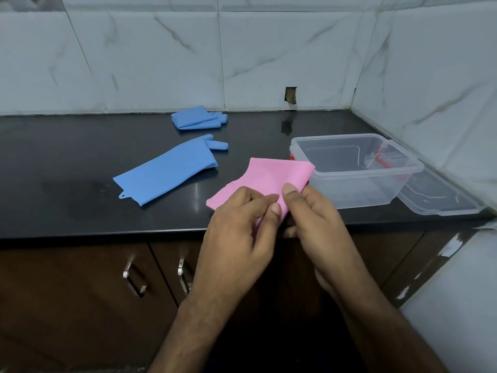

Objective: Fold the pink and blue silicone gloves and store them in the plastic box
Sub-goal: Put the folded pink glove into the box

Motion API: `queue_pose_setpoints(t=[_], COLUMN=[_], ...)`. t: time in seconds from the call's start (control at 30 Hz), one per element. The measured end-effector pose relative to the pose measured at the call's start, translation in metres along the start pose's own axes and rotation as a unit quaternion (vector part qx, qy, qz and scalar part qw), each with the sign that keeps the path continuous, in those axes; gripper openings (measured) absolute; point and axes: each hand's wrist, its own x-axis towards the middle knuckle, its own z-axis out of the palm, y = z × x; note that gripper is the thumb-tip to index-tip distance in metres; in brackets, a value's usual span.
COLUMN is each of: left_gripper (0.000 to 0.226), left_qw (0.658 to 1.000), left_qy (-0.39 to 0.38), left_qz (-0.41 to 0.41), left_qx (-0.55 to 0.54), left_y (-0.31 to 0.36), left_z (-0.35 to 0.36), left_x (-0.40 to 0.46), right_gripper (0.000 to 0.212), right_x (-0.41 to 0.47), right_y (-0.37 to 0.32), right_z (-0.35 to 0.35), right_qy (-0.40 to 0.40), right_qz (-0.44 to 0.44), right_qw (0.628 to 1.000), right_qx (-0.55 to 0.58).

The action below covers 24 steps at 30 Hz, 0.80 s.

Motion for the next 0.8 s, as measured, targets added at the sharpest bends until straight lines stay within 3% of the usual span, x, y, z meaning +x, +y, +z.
queue_pose_setpoints(t=[0.1, 0.23, 0.33, 0.4, 0.47, 0.57, 0.67, 0.8], left_gripper=[0.03, 0.028, 0.027, 0.04, 0.056, 0.058, 0.049, 0.043], left_qw=[0.999, 0.99, 0.983, 0.968, 0.941, 0.891, 0.788, 0.686], left_qy=[0.023, 0.074, 0.096, 0.102, 0.102, 0.031, -0.013, -0.051], left_qz=[0.0, -0.03, -0.089, -0.157, -0.219, -0.233, -0.222, -0.261], left_qx=[-0.05, -0.116, -0.127, -0.166, -0.238, -0.389, -0.573, -0.677], left_y=[-0.004, -0.013, -0.023, -0.026, -0.025, -0.016, -0.004, 0.007], left_z=[0.0, 0.001, 0.001, 0.001, -0.001, -0.008, -0.016, -0.009], left_x=[0.002, 0.01, 0.02, 0.031, 0.044, 0.064, 0.076, 0.094], right_gripper=[0.033, 0.035, 0.035, 0.034, 0.029, 0.023, 0.015, 0.015], right_x=[0.005, 0.013, 0.024, 0.034, 0.043, 0.054, 0.064, 0.078], right_y=[-0.015, -0.04, -0.066, -0.086, -0.104, -0.127, -0.141, -0.142], right_z=[-0.003, -0.007, -0.012, -0.019, -0.029, -0.043, -0.055, -0.067], right_qy=[0.011, 0.022, 0.013, 0.008, -0.014, -0.047, -0.064, -0.055], right_qz=[0.001, -0.057, -0.106, -0.124, -0.126, -0.115, -0.089, -0.025], right_qw=[1.0, 0.992, 0.98, 0.979, 0.983, 0.986, 0.99, 0.997], right_qx=[-0.004, -0.108, -0.166, -0.164, -0.134, -0.106, -0.088, -0.051])
